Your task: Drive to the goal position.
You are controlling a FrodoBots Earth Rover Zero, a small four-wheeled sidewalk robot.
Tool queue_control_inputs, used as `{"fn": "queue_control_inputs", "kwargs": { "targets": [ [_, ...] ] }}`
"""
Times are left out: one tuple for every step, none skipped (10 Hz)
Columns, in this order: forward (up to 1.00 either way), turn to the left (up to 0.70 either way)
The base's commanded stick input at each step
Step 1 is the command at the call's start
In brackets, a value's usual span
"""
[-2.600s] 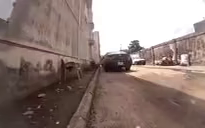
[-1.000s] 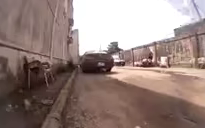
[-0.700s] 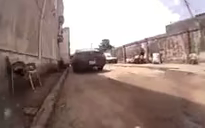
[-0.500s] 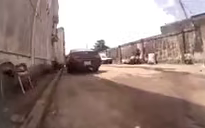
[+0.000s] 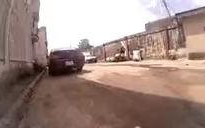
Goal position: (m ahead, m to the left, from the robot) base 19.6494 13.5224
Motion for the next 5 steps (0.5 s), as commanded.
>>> {"fn": "queue_control_inputs", "kwargs": {
  "targets": [
    [0.85, 0.00],
    [0.85, 0.00],
    [0.85, 0.00],
    [0.85, 0.00],
    [0.85, 0.00]
  ]
}}
